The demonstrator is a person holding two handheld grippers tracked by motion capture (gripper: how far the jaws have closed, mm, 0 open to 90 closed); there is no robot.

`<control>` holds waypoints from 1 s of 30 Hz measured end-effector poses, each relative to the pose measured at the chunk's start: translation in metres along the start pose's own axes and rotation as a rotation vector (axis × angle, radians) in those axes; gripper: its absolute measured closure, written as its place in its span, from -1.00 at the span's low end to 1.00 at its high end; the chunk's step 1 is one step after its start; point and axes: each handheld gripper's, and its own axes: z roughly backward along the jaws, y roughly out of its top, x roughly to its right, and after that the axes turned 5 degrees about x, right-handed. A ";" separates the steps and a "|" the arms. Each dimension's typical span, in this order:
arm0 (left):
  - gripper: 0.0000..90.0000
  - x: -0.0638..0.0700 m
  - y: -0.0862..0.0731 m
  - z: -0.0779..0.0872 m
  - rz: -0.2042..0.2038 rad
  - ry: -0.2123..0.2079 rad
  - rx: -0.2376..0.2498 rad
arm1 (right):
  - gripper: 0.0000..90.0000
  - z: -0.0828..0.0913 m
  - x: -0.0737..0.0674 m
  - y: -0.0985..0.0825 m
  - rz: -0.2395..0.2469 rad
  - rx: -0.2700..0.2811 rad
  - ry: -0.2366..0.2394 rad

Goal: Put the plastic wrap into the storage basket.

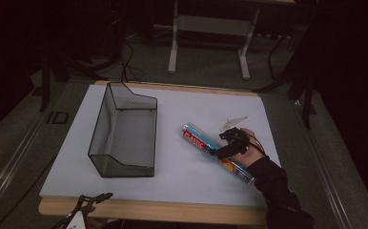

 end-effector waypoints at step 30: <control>-0.99 0.000 0.000 0.000 -0.001 -0.010 0.003 | -0.36 -0.063 0.006 0.011 0.011 -0.455 0.004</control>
